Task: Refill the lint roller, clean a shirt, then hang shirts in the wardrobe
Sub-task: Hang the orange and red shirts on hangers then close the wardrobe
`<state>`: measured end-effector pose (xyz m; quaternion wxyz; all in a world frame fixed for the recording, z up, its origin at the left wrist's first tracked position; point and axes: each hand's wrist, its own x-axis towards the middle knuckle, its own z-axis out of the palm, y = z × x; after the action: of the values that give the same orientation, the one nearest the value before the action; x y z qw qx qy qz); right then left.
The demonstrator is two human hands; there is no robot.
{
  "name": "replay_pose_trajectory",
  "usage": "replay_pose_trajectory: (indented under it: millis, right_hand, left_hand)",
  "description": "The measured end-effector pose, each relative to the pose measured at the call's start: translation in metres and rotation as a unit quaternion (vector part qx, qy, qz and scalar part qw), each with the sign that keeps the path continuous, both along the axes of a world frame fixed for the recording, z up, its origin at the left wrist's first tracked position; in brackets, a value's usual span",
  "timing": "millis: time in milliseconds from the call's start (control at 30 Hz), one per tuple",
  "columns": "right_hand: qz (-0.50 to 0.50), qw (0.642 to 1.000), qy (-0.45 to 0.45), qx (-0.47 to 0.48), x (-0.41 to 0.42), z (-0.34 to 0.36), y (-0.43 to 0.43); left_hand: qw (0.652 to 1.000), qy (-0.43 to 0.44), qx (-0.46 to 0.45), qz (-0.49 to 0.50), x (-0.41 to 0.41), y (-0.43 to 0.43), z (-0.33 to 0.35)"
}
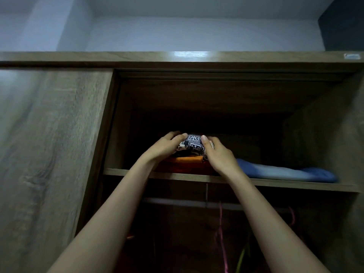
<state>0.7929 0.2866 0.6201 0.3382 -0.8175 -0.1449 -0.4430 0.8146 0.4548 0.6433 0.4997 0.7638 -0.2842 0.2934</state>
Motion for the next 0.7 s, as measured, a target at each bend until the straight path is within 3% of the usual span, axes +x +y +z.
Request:
replay_pose_trajectory:
  millis: [133,367,500,700]
  right_hand:
    - [0.052,0.998,0.011,-0.018,0.003,-0.007,-0.003]
    - [0.162,0.984,-0.068,0.008,-0.006,-0.008,-0.005]
    - [0.208,0.968,-0.137,0.042,-0.017,-0.011,-0.009]
    - [0.253,0.950,-0.169,0.068,-0.045,-0.022,-0.033]
  left_hand:
    - [0.997,-0.037,-0.026,-0.065,-0.001,-0.001,-0.012]
    - [0.974,-0.079,-0.090,-0.193,-0.014,-0.001,-0.015]
    - [0.944,-0.115,-0.150,-0.270,-0.028,-0.014,-0.016]
    - [0.893,-0.128,-0.222,-0.371,-0.051,-0.051,-0.012]
